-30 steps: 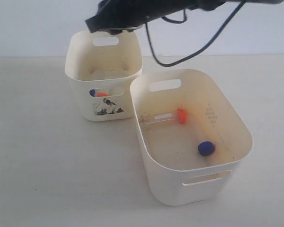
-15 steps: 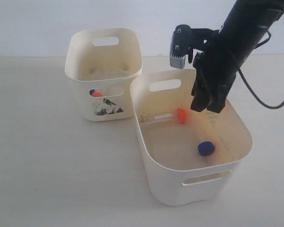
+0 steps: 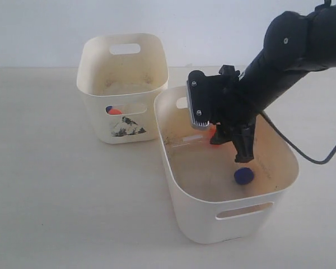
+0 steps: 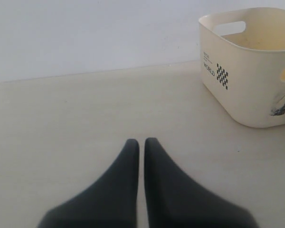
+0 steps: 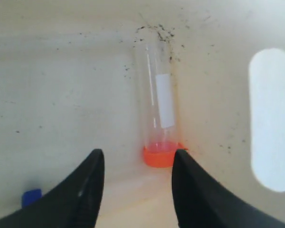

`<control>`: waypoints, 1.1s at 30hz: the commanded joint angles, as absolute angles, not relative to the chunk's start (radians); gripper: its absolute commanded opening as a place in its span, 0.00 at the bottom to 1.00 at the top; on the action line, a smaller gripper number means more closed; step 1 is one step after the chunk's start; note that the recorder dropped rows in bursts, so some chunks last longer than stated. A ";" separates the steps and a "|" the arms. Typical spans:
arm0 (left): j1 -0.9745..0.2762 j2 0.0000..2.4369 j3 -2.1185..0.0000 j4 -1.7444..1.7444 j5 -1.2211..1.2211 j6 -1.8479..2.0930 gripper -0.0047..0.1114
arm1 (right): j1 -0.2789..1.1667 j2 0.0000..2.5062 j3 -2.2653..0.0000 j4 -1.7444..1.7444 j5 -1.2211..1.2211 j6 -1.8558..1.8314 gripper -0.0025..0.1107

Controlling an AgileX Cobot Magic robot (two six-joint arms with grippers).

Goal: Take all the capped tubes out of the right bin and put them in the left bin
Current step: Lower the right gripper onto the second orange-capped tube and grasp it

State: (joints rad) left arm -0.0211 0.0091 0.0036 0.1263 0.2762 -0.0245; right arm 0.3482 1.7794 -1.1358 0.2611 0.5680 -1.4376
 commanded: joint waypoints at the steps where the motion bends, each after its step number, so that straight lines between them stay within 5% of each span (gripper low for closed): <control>1: -0.020 0.007 0.000 0.120 0.261 -0.036 0.08 | 0.348 1.788 -1.127 0.256 0.503 -1.506 0.39; 8: -0.020 0.007 0.000 0.120 0.261 -0.036 0.08 | 0.348 1.838 -1.125 0.261 0.451 -1.506 0.39; 14: -0.020 0.007 0.000 0.120 0.261 -0.036 0.08 | 0.348 1.867 -1.125 0.270 0.416 -1.506 0.55; 33: -0.020 0.007 0.000 0.120 0.261 -0.036 0.08 | 0.348 1.963 -1.125 0.281 0.402 -1.506 0.54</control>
